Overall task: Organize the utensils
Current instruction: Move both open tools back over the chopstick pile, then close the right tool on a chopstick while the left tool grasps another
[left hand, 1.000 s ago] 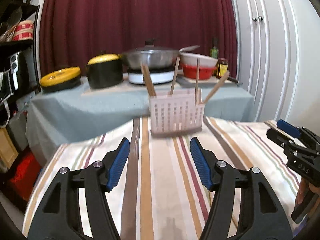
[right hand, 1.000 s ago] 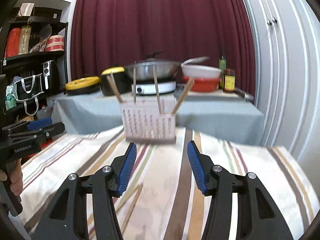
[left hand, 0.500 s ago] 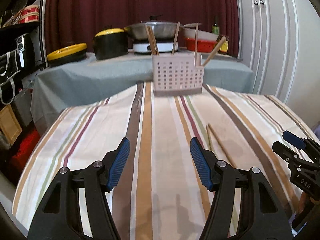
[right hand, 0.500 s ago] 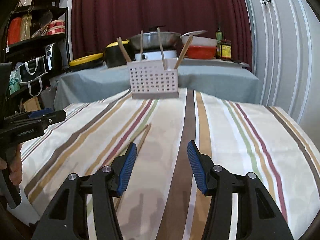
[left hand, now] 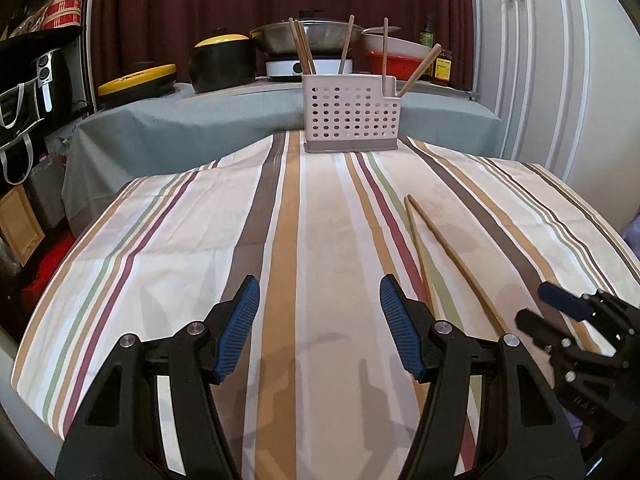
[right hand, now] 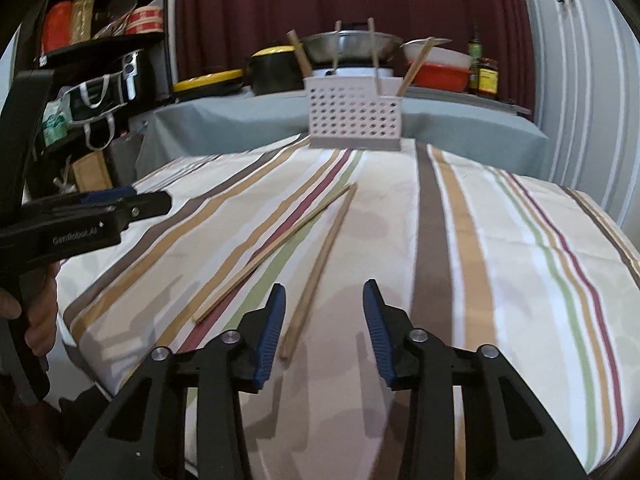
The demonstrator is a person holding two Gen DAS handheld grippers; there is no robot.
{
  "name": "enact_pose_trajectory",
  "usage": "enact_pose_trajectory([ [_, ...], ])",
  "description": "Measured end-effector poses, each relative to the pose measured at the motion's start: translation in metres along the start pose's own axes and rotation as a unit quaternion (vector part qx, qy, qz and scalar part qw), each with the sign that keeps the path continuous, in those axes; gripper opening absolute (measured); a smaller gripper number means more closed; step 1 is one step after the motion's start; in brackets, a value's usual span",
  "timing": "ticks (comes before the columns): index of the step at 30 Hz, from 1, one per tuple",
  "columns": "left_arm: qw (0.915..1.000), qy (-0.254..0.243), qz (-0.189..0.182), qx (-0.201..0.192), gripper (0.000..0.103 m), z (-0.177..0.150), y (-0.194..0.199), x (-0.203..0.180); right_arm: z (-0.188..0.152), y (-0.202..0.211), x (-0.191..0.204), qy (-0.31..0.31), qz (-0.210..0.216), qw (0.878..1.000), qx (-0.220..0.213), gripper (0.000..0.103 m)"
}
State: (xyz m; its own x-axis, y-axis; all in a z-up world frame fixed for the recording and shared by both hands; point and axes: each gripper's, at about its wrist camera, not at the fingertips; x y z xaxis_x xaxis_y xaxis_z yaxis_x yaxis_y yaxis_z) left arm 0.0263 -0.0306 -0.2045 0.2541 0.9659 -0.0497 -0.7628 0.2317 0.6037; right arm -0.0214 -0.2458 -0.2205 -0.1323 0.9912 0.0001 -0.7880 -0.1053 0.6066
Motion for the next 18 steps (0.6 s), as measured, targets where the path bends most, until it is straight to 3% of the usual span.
enact_pose_trajectory([
  [4, 1.0000, 0.003, -0.006, 0.005, 0.061, -0.007, 0.000, -0.003, -0.007, -0.005, 0.006, 0.007, 0.005, 1.000, 0.013, 0.035],
  [9, 0.9995, -0.005, -0.028, 0.011, 0.061, -0.015, -0.001, -0.015, -0.011, -0.010, 0.003, -0.004, 0.011, 1.000, 0.024, 0.020],
  [18, 0.9975, -0.025, -0.062, 0.026, 0.061, -0.028, -0.011, -0.041, -0.014, -0.008, 0.005, -0.007, 0.016, 1.000, 0.024, 0.014],
])
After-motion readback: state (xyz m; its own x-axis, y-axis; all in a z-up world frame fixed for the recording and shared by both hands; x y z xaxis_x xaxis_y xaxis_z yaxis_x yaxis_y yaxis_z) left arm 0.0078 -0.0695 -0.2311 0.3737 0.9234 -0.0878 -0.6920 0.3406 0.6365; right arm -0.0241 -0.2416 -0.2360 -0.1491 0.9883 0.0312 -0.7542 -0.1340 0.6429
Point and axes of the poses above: each gripper's, at about its wrist camera, not at the fingertips, and y roughly against the way its jaws point, x to its left, z to its top, and after that the axes turned 7 degrees about -z, right-handed
